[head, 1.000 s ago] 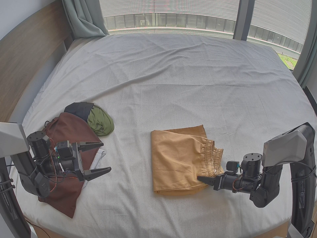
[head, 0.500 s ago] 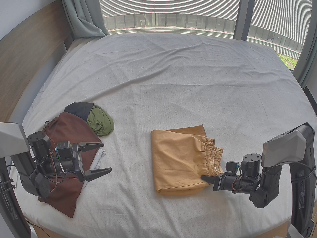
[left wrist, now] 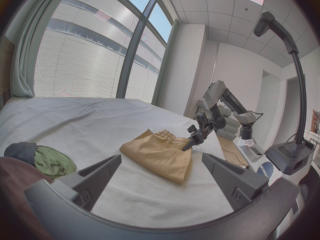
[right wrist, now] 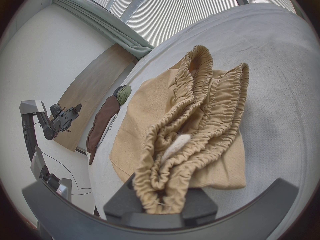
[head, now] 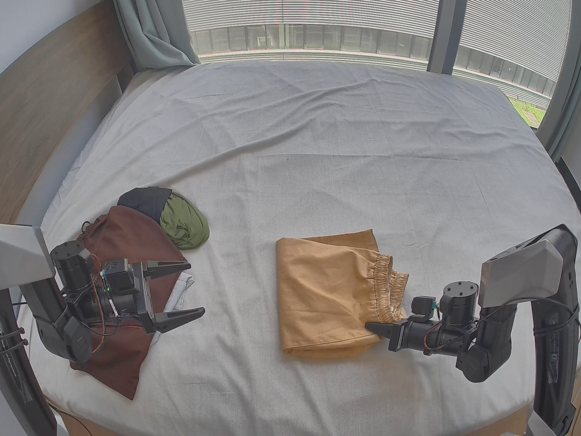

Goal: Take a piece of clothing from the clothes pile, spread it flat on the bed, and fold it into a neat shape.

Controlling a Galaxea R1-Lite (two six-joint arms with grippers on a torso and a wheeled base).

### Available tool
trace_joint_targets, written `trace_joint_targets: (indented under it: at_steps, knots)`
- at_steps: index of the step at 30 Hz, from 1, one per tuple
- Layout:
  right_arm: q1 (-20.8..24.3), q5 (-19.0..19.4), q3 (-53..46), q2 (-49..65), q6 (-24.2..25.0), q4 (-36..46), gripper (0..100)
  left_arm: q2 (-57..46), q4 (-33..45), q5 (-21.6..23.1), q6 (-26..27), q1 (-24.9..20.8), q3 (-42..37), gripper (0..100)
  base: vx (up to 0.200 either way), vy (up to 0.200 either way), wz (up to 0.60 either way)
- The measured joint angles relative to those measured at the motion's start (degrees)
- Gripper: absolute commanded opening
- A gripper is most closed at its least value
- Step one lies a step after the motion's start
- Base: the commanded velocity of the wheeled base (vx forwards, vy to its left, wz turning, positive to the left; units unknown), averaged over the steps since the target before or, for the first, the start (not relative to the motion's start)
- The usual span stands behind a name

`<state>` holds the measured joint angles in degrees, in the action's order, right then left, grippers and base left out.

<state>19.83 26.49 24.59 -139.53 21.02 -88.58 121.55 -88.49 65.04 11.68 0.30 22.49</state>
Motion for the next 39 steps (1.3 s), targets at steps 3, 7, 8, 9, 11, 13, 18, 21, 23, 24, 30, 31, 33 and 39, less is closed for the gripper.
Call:
trace_joint_targets:
  at_steps: [3,7,8,9,11,13,18,21,23,24,30,31,33,39]
  knots:
    - [0.06,0.05,-0.04,0.37,0.0,0.04,0,0.0,0.0,0.0,0.02,0.0,0.0,100,0.0,0.0,0.0]
    - [0.12,0.09,-0.09,0.87,0.0,0.04,0,0.0,0.02,-0.01,0.0,0.0,0.0,100,0.0,0.0,0.0]
    - [0.22,0.06,-0.09,1.02,0.0,0.04,0,0.0,0.0,0.0,0.0,0.0,0.0,100,0.0,0.0,0.0]
    - [0.39,0.06,-0.09,1.22,0.02,0.04,0,0.0,0.02,0.0,0.0,0.0,0.0,100,0.0,0.0,0.0]
    - [0.85,0.05,-0.09,1.63,0.05,0.04,0,0.0,0.0,0.0,0.02,0.0,0.0,100,0.0,0.0,0.0]
    - [1.22,0.05,-0.04,1.94,0.06,0.01,0,0.0,0.0,-0.01,0.02,0.0,0.0,100,0.0,0.0,0.0]
    - [2.12,0.05,0.02,3.29,0.13,0.06,0,0.0,0.0,0.02,0.02,0.0,-0.04,100,0.0,0.0,0.0]
    - [2.51,0.05,0.02,4.06,0.11,0.06,0,0.0,0.02,0.02,0.0,0.02,-0.09,100,0.0,0.0,0.0]
    - [2.65,0.05,0.02,4.41,0.16,0.04,0,-0.02,0.02,0.05,0.02,0.05,-0.09,100,0.0,0.0,0.0]
    - [2.71,0.05,0.02,4.58,0.13,0.04,0,-0.02,0.0,0.02,0.0,0.05,-0.09,100,0.0,0.0,0.0]
    - [3.38,0.02,-0.04,5.72,0.16,0.09,0,-0.11,0.0,0.07,0.02,0.05,-0.22,100,0.0,0.0,0.0]
    - [3.49,0.05,-0.04,5.83,0.16,0.09,0,-0.11,0.0,0.07,0.02,0.02,-0.23,100,0.0,0.0,0.0]
    - [3.73,0.05,0.0,6.12,0.17,0.09,0,-0.11,0.0,0.07,0.02,0.02,-0.3,100,0.0,0.0,0.0]
    - [4.08,0.11,0.49,7.4,0.52,0.17,0,-0.11,0.0,0.07,0.0,0.02,-0.41,100,0.0,0.0,0.0]
